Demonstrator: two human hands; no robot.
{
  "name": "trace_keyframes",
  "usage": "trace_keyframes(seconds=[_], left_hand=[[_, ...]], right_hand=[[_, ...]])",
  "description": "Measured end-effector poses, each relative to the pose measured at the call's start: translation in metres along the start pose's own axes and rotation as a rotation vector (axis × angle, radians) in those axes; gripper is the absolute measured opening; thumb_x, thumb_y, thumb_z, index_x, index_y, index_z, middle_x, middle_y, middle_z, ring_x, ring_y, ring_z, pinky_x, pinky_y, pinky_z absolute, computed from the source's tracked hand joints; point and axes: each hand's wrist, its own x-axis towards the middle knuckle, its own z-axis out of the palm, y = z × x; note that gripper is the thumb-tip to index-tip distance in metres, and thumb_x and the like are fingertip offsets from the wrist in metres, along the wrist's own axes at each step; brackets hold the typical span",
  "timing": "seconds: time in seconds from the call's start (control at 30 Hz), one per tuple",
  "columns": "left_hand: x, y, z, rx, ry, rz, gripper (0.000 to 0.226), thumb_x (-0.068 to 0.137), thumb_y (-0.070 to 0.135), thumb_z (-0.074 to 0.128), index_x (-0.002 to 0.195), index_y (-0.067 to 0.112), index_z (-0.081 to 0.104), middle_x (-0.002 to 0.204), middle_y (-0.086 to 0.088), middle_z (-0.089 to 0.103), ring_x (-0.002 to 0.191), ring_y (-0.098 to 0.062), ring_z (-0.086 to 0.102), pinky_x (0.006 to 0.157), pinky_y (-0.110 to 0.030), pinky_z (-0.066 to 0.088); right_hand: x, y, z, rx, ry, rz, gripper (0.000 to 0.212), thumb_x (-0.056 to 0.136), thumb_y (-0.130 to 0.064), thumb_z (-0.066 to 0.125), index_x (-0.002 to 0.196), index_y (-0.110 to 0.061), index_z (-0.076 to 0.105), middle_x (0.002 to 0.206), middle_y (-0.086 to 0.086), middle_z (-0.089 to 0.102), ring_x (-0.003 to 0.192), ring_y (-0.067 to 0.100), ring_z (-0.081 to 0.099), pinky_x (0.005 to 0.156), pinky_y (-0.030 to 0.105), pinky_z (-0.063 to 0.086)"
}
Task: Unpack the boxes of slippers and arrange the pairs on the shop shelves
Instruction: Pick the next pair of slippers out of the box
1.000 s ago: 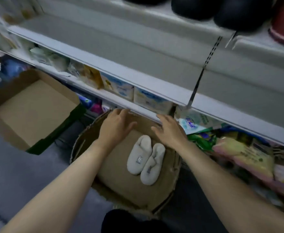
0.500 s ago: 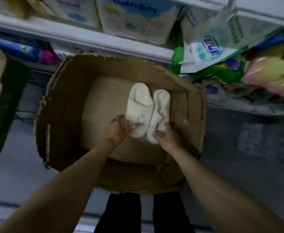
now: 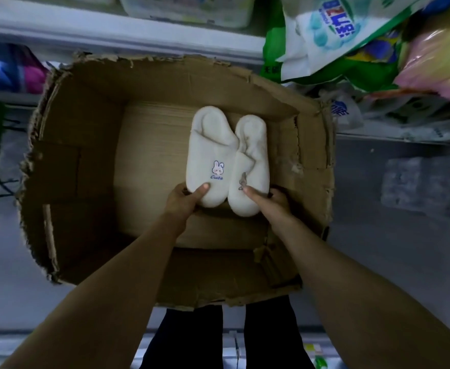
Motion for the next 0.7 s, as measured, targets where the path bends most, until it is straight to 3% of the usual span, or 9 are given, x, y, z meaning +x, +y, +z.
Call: trace_keyframes(seconds=[0.1, 0.23, 0.3, 0.4, 0.57, 0.7], left_hand=[[-0.013, 0.006, 0.000, -0.136, -0.012, -0.022, 0.028, 0.084, 0.020, 0.079, 0.101, 0.015, 0.058, 0.106, -0.004, 0.068, 0.096, -0.020, 0.069, 0.076, -0.034, 0.059], [-0.044, 0.017, -0.002, -0.174, -0.013, 0.024, 0.033, 0.081, 0.021, 0.081, 0.105, 0.012, 0.060, 0.114, -0.009, 0.069, 0.101, -0.024, 0.070, 0.080, -0.038, 0.060], [-0.063, 0.022, -0.005, -0.187, -0.002, 0.081, 0.046, 0.081, 0.020, 0.082, 0.119, 0.011, 0.058, 0.120, -0.009, 0.068, 0.103, -0.024, 0.069, 0.075, -0.038, 0.061], [-0.101, 0.025, -0.007, -0.224, -0.008, 0.155, 0.077, 0.081, 0.018, 0.081, 0.144, 0.028, 0.039, 0.125, -0.001, 0.059, 0.109, -0.023, 0.064, 0.075, -0.038, 0.061], [-0.170, 0.023, -0.001, -0.233, -0.005, 0.329, 0.071, 0.081, 0.021, 0.081, 0.139, 0.040, 0.045, 0.131, -0.002, 0.060, 0.114, -0.025, 0.063, 0.078, -0.039, 0.061], [-0.233, 0.019, 0.031, -0.231, -0.061, 0.484, 0.068, 0.085, 0.014, 0.076, 0.142, 0.035, 0.046, 0.123, 0.000, 0.066, 0.105, -0.021, 0.070, 0.074, -0.035, 0.061]], right_hand=[[-0.015, -0.002, 0.002, 0.061, 0.043, -0.086, 0.092, 0.052, -0.058, 0.090, 0.126, -0.014, 0.057, 0.122, 0.003, 0.069, 0.104, 0.019, 0.067, 0.091, 0.039, 0.058], [-0.049, -0.010, -0.003, 0.003, 0.075, -0.270, 0.096, 0.072, -0.046, 0.087, 0.150, -0.024, 0.035, 0.140, -0.002, 0.054, 0.121, 0.018, 0.054, 0.106, 0.042, 0.046], [-0.068, -0.016, -0.010, -0.025, 0.046, -0.358, 0.098, 0.076, -0.047, 0.083, 0.155, -0.032, 0.027, 0.145, -0.008, 0.046, 0.125, 0.012, 0.046, 0.108, 0.039, 0.040], [-0.095, -0.018, -0.025, -0.027, 0.010, -0.429, 0.088, 0.079, -0.046, 0.081, 0.152, -0.035, 0.034, 0.140, -0.011, 0.050, 0.122, 0.010, 0.049, 0.105, 0.036, 0.043], [-0.137, -0.011, -0.064, 0.058, -0.044, -0.590, 0.078, 0.081, -0.034, 0.083, 0.148, -0.030, 0.042, 0.127, -0.015, 0.055, 0.115, 0.004, 0.055, 0.090, 0.015, 0.046], [-0.172, 0.004, -0.117, 0.131, -0.103, -0.749, 0.079, 0.076, -0.042, 0.084, 0.146, -0.030, 0.048, 0.135, -0.012, 0.061, 0.121, 0.005, 0.059, 0.105, 0.034, 0.050]])
